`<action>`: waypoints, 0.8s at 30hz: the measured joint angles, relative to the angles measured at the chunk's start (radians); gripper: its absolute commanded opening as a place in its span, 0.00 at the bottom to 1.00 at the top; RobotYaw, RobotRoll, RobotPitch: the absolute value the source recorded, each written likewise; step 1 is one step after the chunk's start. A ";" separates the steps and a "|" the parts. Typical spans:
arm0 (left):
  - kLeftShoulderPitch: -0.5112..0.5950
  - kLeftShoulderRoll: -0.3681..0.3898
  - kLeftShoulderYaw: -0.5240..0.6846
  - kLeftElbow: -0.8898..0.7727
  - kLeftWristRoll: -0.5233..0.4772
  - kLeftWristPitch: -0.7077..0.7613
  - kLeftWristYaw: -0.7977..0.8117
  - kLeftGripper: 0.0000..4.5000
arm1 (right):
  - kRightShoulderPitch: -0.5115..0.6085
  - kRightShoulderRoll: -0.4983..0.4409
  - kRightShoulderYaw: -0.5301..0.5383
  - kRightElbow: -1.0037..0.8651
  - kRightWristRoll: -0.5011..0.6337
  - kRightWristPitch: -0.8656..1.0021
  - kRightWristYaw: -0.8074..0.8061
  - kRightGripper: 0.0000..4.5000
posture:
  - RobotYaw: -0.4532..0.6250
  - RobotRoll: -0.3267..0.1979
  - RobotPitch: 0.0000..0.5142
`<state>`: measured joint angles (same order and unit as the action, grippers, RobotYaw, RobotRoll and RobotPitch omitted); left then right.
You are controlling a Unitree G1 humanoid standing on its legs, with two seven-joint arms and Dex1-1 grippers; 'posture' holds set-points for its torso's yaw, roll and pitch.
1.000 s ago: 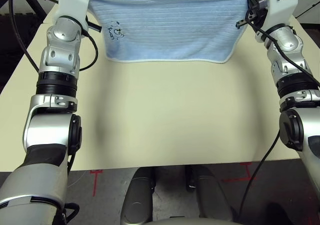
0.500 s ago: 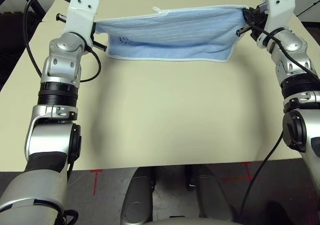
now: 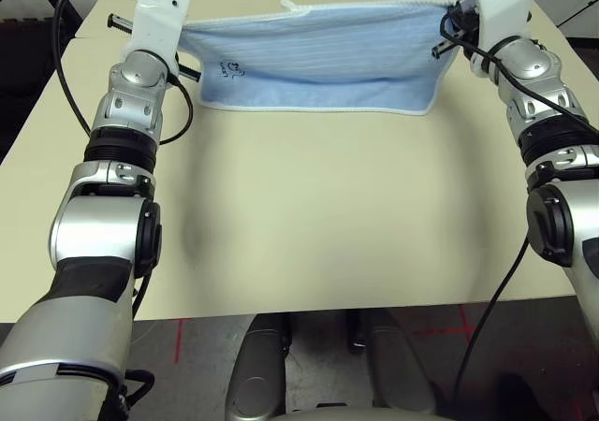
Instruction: Fold the towel and set it aside.
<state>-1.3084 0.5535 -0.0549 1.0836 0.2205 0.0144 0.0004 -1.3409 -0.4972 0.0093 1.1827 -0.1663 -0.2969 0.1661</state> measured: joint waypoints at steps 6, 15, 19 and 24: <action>-0.025 0.003 -0.004 0.004 0.026 -0.076 0.088 0.00 | 0.009 0.000 -0.003 0.002 -0.002 -0.057 -0.025 0.00 | 0.42 0.62 0.53; 0.246 0.047 0.003 -0.310 0.008 0.033 -0.056 0.00 | 0.197 0.000 -0.051 -0.112 0.111 -0.054 0.160 0.00 | 0.44 0.62 0.54; 0.418 0.113 0.043 -0.588 -0.104 0.243 -0.314 0.00 | 0.318 -0.012 -0.097 -0.274 0.221 0.046 0.326 0.00 | 0.45 0.62 0.53; 0.526 0.215 0.089 -0.850 -0.244 0.456 -0.574 0.00 | 0.446 -0.060 -0.116 -0.544 0.357 0.271 0.530 0.00 | 0.45 0.62 0.53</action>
<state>-0.7825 0.7689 0.0336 0.2340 -0.0237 0.4705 -0.5734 -0.8947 -0.5574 -0.1066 0.6382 0.1906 -0.0263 0.6961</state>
